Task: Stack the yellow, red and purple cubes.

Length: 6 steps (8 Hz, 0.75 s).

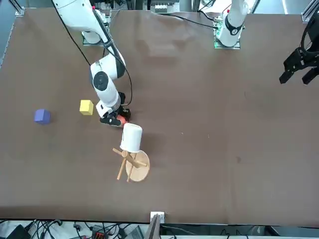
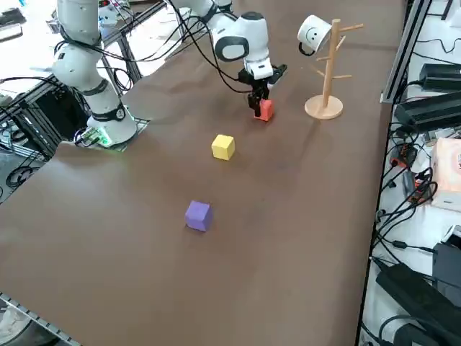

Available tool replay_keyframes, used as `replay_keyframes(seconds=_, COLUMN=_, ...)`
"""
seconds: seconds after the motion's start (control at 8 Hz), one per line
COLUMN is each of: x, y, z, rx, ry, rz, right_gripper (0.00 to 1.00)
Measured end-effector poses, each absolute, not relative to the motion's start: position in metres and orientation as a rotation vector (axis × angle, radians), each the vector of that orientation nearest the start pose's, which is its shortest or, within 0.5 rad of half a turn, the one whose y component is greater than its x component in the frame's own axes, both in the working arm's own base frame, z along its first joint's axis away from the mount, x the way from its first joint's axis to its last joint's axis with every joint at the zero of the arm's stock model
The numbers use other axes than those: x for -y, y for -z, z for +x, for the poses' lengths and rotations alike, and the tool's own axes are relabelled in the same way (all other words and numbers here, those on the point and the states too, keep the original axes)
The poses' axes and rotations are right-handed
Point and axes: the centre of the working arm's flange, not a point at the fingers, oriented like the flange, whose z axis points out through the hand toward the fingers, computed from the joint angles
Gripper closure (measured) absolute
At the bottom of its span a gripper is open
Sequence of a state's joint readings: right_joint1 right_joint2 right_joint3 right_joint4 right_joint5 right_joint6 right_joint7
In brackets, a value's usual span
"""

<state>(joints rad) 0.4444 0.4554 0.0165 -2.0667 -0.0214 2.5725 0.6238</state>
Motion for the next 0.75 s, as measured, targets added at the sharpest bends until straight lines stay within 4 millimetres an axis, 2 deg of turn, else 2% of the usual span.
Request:
replay_keyframes(seconds=0.12, x=-0.257, y=-0.232, z=0.541, rx=-0.248, ry=0.054, rz=-3.127, right_gripper=0.31)
replay_keyframes(seconds=0.25, x=-0.238, y=-0.26, z=0.548, rx=-0.262, ry=0.043, rz=-3.147, right_gripper=0.31)
replay_keyframes(seconds=0.5, x=-0.175, y=-0.321, z=0.554, rx=-0.219, ry=0.032, rz=-3.167, right_gripper=0.31)
replay_keyframes(seconds=0.62, x=-0.138, y=-0.338, z=0.549, rx=-0.18, ry=0.033, rz=-3.166, right_gripper=0.31)
replay_keyframes(seconds=0.75, x=-0.103, y=-0.343, z=0.54, rx=-0.139, ry=0.023, rz=-3.166, right_gripper=0.31)
